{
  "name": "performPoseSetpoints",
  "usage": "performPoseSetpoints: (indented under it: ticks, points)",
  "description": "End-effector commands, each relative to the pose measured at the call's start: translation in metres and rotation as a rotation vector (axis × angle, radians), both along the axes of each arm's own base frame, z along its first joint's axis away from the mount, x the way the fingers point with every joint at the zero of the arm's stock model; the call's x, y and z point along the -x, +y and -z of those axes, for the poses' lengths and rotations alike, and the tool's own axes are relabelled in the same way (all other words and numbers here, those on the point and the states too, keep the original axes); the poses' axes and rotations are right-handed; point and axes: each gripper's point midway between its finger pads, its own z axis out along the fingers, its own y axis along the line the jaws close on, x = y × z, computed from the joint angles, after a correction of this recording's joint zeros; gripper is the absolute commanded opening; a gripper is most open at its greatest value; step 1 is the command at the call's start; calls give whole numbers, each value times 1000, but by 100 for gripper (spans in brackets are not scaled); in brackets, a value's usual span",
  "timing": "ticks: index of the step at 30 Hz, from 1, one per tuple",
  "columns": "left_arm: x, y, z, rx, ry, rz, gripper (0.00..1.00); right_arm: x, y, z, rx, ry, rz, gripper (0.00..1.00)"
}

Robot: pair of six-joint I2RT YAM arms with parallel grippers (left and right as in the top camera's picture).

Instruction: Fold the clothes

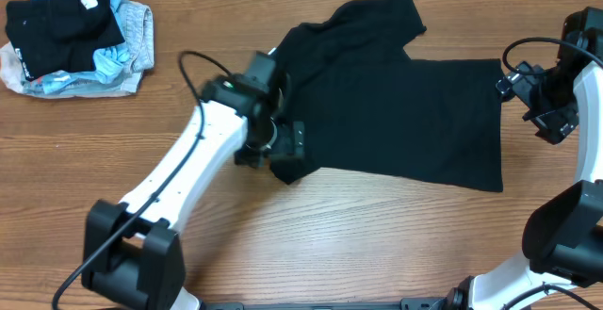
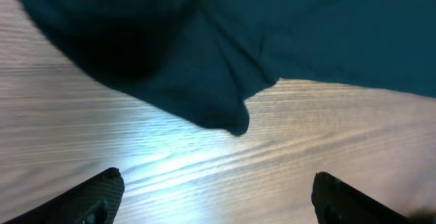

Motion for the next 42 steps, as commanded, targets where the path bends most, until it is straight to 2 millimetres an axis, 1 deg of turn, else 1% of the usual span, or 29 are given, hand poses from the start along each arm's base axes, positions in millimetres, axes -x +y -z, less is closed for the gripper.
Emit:
performPoseSetpoints:
  ticks: [1,3,6,10,12,13,16,20,22,23,24,25,26,27,28,30,34,39,42]
  points:
    - [6,-5,21,-16,34,-147,91,3,-2,-10,24,-26,14,100]
    - [8,-9,31,-7,36,-185,90,3,-2,-10,23,-23,14,100]
    - [13,-10,42,-9,54,-243,89,5,-2,-10,21,-18,14,100]
    - [14,0,55,-44,52,-325,89,6,-1,-10,19,-12,10,100]
    - [16,1,62,-40,62,-378,91,6,-1,-10,21,-10,0,100]
    - [15,0,65,-32,57,-397,91,6,-1,-10,22,-10,-10,100]
    - [3,-4,72,2,-4,-400,89,7,-3,-10,31,-4,-11,100]
    - [-9,-4,69,19,-50,-409,85,11,-2,-8,27,10,-16,100]
    - [-10,-4,69,23,-52,-410,79,16,0,-4,21,34,-31,100]
    - [-10,-4,69,23,-52,-407,70,19,1,-1,15,48,-31,100]
    - [-10,-4,69,22,-53,-403,60,23,3,3,9,65,-31,100]
    - [-10,-4,69,20,-55,-396,40,27,4,8,3,83,-31,100]
    - [-10,-3,69,19,-58,-389,18,31,5,13,-4,100,-31,100]
    - [-11,-3,69,18,-60,-388,9,34,6,18,-9,115,-30,100]
    - [-11,-2,69,15,-62,-390,4,37,7,25,-15,129,-23,100]
    - [-14,3,70,1,-73,-400,4,42,7,39,-23,146,3,100]
    - [-22,20,70,-21,-88,-425,4,54,10,62,-49,182,22,100]
    - [-31,45,70,-4,-70,-459,4,72,10,80,-69,233,29,100]
    - [-33,60,70,-7,-57,-490,4,73,8,90,-94,215,52,100]
